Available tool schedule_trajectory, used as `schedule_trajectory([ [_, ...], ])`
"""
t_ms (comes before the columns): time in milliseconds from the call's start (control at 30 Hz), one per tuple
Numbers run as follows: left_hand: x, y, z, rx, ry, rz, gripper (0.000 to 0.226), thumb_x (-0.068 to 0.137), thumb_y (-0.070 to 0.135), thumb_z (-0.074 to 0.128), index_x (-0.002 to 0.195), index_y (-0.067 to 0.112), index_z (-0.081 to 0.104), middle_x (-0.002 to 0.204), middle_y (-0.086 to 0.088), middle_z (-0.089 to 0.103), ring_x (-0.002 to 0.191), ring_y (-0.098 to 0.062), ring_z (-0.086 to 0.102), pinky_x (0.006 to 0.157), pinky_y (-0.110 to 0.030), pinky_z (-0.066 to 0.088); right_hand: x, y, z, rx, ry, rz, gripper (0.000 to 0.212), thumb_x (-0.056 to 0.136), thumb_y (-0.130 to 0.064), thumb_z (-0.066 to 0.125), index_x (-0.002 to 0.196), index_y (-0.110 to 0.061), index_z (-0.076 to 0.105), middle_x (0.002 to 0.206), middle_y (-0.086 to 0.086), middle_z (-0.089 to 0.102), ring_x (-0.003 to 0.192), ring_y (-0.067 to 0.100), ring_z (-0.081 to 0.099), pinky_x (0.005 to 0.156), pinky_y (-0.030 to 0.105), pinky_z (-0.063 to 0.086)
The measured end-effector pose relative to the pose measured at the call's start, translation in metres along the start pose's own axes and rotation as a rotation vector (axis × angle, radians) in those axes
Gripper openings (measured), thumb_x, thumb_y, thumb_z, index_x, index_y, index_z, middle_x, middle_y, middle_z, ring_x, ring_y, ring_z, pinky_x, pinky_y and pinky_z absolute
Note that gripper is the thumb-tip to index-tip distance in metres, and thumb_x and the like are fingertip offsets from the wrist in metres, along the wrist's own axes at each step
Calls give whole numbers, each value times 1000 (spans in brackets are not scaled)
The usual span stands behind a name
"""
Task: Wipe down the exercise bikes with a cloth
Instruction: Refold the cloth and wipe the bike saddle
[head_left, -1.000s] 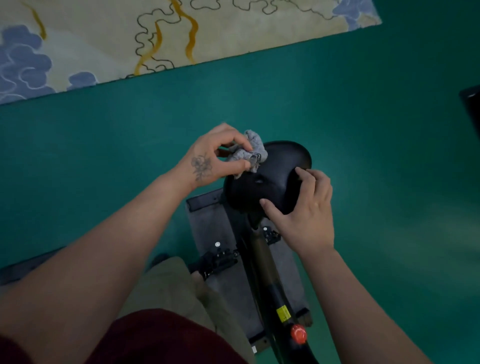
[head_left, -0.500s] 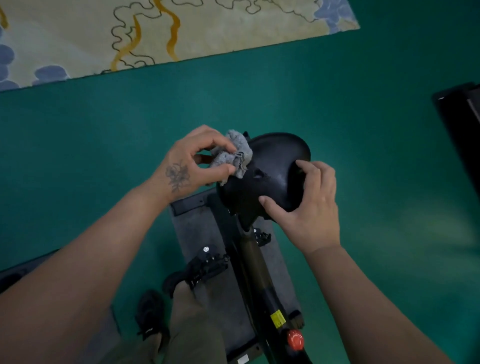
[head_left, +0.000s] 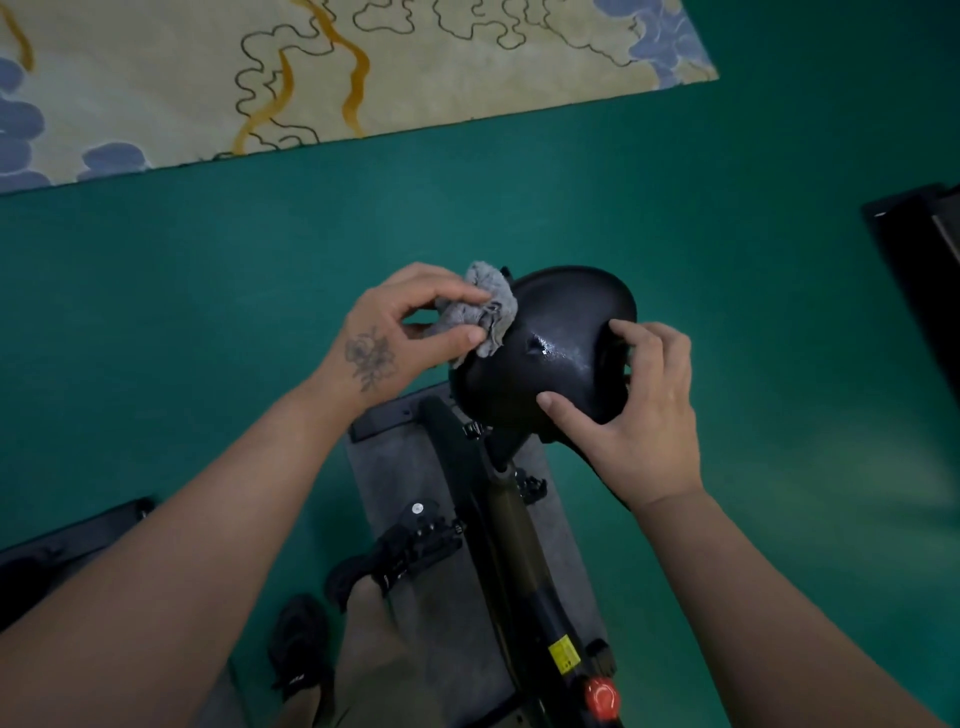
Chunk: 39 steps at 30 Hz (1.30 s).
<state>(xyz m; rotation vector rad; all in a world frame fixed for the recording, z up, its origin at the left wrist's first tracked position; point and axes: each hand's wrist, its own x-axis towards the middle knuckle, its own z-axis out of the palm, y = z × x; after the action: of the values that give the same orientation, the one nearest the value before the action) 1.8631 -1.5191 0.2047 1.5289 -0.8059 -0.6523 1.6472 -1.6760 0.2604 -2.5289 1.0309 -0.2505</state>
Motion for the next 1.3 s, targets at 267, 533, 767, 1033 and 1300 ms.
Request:
schedule_trajectory([
  [267,-60,-7,12,84,95,12,31,86,38,87,114,47,77,124,18,57,125,-13,61,100,-28,57,0,4,-1,77,16,-10,65,89,-57,58,144,-23,47,139,-3,38,131,23,47,95,53,54],
  [533,-19,14,16,267,102,109,37,90,28,84,126,35,76,126,16,60,122,0,59,106,-17,44,1,5,-2,133,33,-11,57,91,-40,46,143,-18,51,139,1,42,127,28,50,93,47,52],
  [767,-54,12,28,379,142,176,31,90,28,82,121,27,81,129,3,59,122,-14,60,103,-19,46,2,3,-4,125,24,1,59,86,-43,55,141,-22,51,137,-1,40,126,25,50,90,49,54],
  [1033,-33,28,25,460,59,164,33,90,32,83,122,24,82,127,0,59,119,-20,60,107,-26,47,1,4,-5,132,-19,-3,69,81,-43,70,144,-24,46,138,-4,36,131,23,45,92,47,55],
  [1300,-15,48,24,631,-42,159,36,86,28,88,122,27,82,131,-5,61,118,-19,51,103,-19,33,-3,3,-9,172,-81,-16,81,81,-44,78,150,-21,41,144,1,33,139,25,35,105,45,47],
])
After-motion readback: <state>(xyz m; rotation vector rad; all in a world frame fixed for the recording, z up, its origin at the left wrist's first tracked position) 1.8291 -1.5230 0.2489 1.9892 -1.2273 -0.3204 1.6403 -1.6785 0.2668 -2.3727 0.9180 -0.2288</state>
